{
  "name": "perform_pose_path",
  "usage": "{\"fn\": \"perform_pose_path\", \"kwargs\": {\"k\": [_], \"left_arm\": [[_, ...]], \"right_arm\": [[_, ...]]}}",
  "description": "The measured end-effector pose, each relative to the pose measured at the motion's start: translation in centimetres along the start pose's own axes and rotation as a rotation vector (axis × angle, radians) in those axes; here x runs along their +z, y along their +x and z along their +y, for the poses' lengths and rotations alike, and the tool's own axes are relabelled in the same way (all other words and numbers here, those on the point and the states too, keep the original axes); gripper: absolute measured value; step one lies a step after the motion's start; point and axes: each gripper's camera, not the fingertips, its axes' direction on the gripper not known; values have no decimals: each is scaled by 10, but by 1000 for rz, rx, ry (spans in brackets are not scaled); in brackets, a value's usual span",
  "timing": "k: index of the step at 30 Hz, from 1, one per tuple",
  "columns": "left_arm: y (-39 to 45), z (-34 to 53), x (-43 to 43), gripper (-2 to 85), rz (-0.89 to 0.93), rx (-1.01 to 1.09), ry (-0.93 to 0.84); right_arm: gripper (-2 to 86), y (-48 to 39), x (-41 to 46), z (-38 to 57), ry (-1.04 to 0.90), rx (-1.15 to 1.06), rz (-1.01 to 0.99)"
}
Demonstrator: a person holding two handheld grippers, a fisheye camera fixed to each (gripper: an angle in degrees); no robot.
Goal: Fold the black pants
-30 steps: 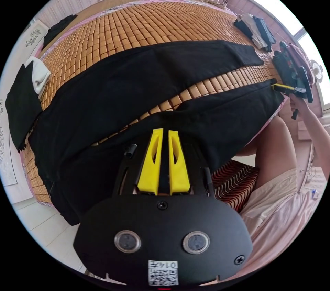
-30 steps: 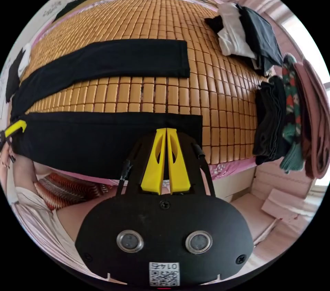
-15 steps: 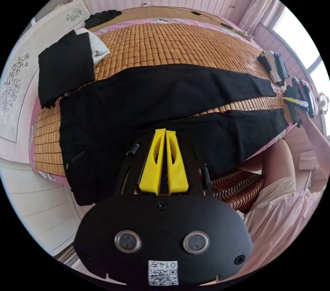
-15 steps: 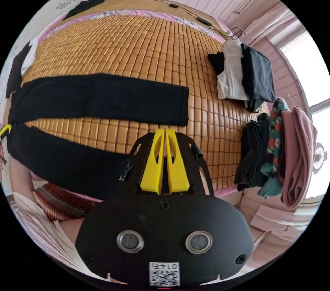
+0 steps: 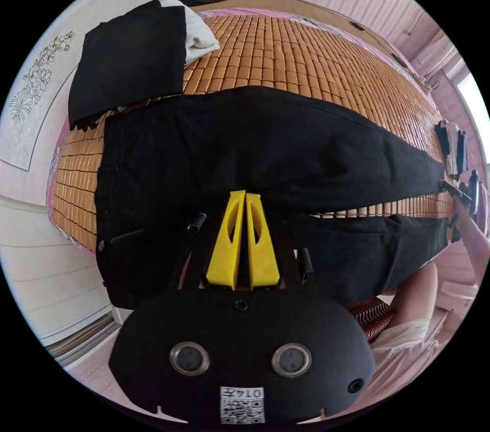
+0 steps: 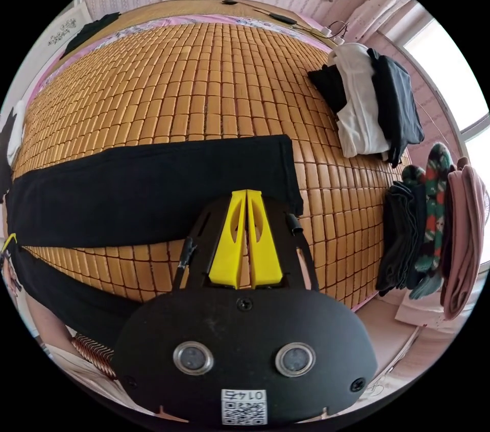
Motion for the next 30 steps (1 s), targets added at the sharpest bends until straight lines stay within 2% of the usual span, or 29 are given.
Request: {"fn": "perform_pose_path", "kwargs": {"k": [6,8,10,12,14,16,20,24,25,28,30], "left_arm": [[-36,8,-19,-8,40,-45,8],[-56,16,-32,-8,108,-102,50],[-88,38,-58,-7,205,-155,164],[-118,63,-79,-6,221,-216,243],[-154,93,-95,-4,216,-314,293],[-206,137,-107,2,173,-468,315],[-273,196,-106,46,92,-651,218],[-325,244,-89,97,255,-832,137],[-335,252,-86,99,303,-885,142],[-352,263,-83,112,419,-995,198],[-359,261,-78,120,463,-1018,187]], "right_arm": [[-6,41,-5,10,-19,75,-138],[-5,66,-30,40,171,159,-192],[-5,86,-43,72,251,210,-289],[-5,104,-49,109,261,246,-309],[-3,132,-51,161,224,339,-181],[5,157,-46,197,173,435,-143],[107,207,-37,259,186,584,-302],[130,231,-16,278,92,659,-388],[131,235,-7,279,61,664,-460],[121,239,6,267,-23,582,-577],[116,240,6,259,-35,570,-578]]}}
